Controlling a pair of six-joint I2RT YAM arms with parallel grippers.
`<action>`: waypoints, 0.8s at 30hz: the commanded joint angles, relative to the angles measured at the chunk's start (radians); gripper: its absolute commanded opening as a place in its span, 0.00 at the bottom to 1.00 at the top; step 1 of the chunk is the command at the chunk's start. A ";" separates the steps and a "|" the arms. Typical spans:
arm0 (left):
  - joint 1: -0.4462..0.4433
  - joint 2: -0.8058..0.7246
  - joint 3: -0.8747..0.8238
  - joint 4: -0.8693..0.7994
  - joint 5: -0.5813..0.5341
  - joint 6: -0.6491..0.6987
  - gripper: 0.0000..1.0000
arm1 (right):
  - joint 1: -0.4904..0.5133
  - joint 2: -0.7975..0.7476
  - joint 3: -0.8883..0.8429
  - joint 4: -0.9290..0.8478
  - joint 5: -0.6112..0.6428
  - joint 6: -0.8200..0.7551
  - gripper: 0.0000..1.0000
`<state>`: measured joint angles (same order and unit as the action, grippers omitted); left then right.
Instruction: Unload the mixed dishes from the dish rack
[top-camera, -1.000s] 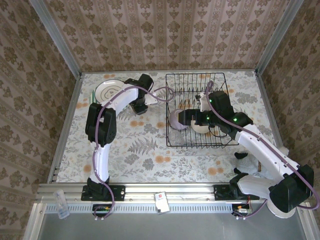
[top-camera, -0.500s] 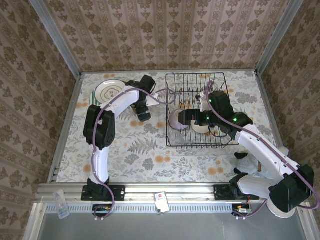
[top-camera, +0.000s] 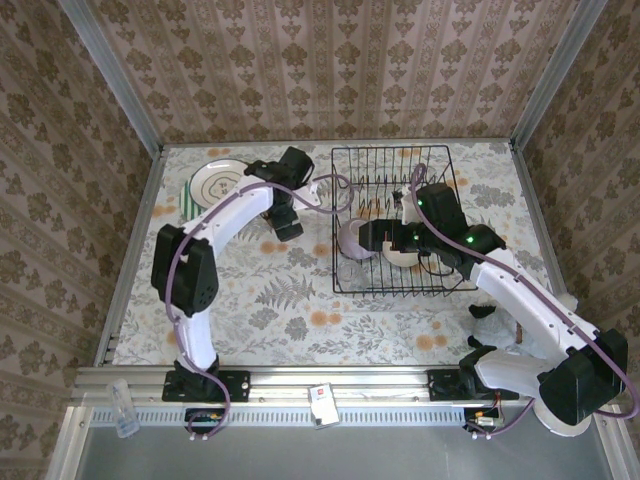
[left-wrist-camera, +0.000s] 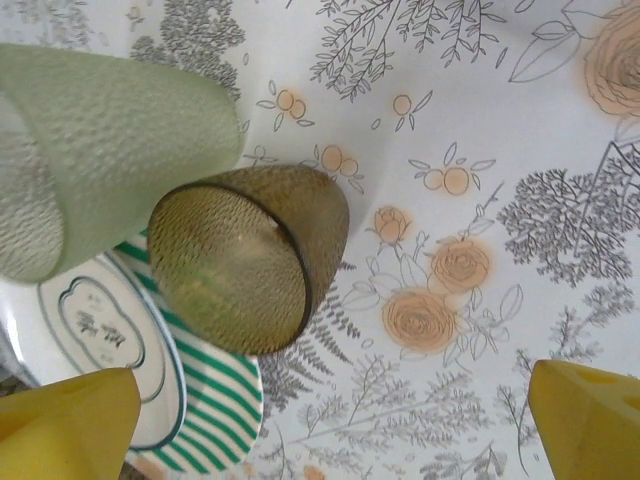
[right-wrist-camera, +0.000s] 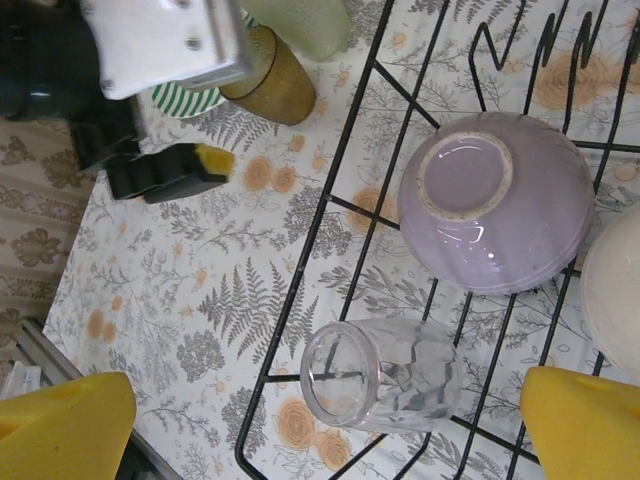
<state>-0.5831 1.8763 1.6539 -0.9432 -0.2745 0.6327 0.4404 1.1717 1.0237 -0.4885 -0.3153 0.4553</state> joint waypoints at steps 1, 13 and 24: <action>-0.007 -0.096 -0.032 -0.035 -0.071 -0.036 1.00 | 0.018 0.001 0.013 -0.044 0.042 0.001 1.00; -0.053 -0.468 -0.183 0.121 -0.081 -0.285 1.00 | 0.161 0.157 0.061 -0.187 0.263 -0.020 1.00; -0.035 -0.761 -0.518 0.452 0.205 -0.616 1.00 | 0.207 0.312 0.116 -0.239 0.341 -0.019 0.90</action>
<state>-0.6083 1.1149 1.1709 -0.5900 -0.1917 0.1230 0.6376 1.4620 1.1069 -0.6716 -0.0296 0.4435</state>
